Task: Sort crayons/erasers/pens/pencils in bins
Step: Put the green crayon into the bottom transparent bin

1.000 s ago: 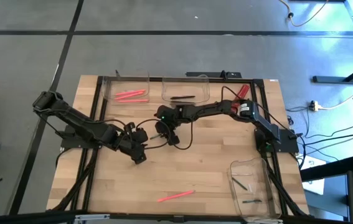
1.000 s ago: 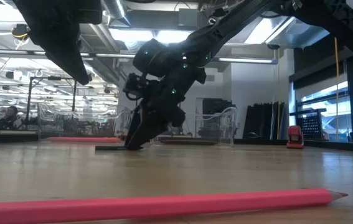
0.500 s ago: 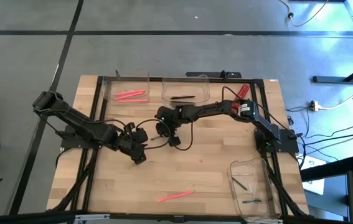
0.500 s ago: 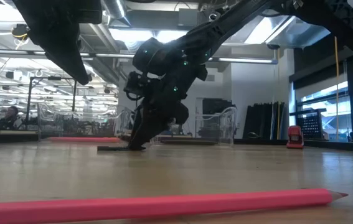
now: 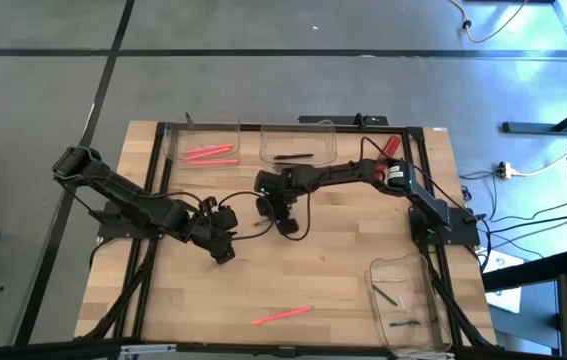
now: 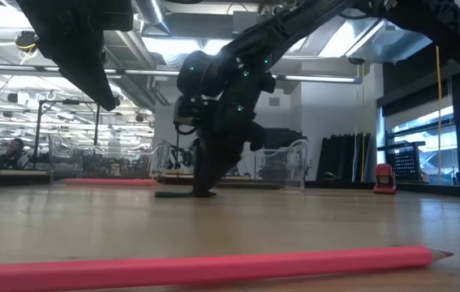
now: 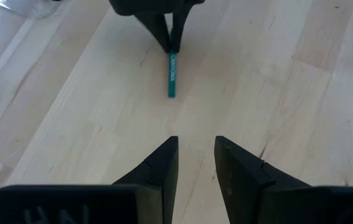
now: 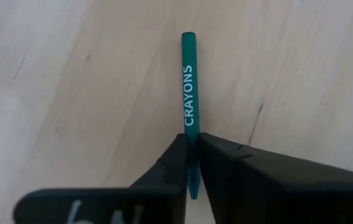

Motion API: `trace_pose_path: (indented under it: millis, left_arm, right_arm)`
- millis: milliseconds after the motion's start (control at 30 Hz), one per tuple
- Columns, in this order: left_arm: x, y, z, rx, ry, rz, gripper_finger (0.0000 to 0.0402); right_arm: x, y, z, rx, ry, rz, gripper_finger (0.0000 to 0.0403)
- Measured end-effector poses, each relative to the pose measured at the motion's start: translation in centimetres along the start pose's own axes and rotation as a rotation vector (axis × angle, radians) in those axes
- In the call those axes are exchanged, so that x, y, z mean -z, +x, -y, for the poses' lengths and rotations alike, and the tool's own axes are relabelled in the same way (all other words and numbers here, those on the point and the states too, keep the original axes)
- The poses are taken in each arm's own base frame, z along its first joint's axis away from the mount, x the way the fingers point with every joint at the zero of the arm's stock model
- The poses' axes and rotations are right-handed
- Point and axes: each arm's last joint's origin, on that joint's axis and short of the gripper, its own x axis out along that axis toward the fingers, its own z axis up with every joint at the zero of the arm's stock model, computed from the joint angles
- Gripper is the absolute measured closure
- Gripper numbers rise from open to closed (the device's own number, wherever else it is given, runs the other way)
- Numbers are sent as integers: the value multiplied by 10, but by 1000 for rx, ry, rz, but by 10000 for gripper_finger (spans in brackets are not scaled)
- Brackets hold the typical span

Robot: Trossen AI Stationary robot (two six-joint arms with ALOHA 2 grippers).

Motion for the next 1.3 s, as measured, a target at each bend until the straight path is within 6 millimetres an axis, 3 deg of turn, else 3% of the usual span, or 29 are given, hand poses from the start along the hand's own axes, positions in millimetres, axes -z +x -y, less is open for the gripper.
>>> trace_pose_path:
  millis: [267,567,867,1300]
  left_arm:
    - [0,0,0,0,0,0,305]
    - [0,0,0,0,8,0,305]
    - [0,0,0,0,8,0,305]
    - [0,0,0,0,8,0,305]
  right_arm:
    - [-5,-16,-2,-28,129,-107,351]
    - [-3,-18,-3,12,157,-160,353]
    - [-6,-18,-8,19,145,-163,388]
    - [-6,-17,-7,19,142,-155,351]
